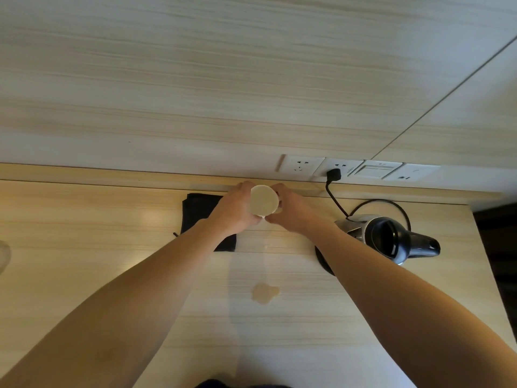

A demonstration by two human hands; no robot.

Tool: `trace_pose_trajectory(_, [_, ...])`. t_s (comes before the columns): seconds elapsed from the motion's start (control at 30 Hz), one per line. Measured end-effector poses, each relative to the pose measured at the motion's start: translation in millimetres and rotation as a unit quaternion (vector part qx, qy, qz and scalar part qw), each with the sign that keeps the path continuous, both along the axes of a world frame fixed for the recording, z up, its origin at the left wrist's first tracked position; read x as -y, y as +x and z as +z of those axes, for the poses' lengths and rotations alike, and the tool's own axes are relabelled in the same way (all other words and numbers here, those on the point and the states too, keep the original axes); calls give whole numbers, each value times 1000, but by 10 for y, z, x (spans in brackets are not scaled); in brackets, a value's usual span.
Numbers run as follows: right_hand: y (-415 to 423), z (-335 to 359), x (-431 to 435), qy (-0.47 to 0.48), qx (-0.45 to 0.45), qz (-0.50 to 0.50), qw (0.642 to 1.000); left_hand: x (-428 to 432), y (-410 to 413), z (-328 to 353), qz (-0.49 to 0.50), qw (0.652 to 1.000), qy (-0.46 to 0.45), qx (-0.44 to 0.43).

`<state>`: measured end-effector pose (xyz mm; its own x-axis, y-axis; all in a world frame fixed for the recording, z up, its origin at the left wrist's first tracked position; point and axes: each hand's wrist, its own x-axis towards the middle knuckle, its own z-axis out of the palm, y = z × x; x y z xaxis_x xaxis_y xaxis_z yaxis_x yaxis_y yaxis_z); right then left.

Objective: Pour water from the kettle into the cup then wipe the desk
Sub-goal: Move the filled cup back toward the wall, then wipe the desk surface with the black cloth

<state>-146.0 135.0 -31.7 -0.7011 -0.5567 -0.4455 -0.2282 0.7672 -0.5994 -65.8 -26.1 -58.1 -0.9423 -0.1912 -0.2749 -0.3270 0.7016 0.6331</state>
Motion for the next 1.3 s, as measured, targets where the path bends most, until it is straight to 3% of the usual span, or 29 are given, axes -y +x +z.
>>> trace_pose_trajectory(0.33, [50,40,11,14,5,-10,1000,48,113,20,7,1000,8,-9])
trace_pose_trajectory(0.5, [427,46,-128,36,-132,-89,987,292,725,59,71,995,-47,-47])
trace_pose_trajectory(0.67, [935,8,-39,-55,-256,57,963,701,1694,-147,134,985,-106,-39])
trace_pose_trajectory(0.77, [1088,-109,309,-83,-240,117,960,877,2170,-363,125,980,-152,-30])
trace_pose_trajectory(0.97, [1172,-644,1094,12,-169,175,970,981,2822,-859,51,968,-240,45])
trace_pose_trajectory(1.13, [1170,-1077,1301,105,-211,208,949,992,2976,-1099,29,956,-277,87])
trace_pose_trajectory(1.3, [1173,-1225,1262,114,-258,199,938,986,2981,-1195,36,949,-302,81])
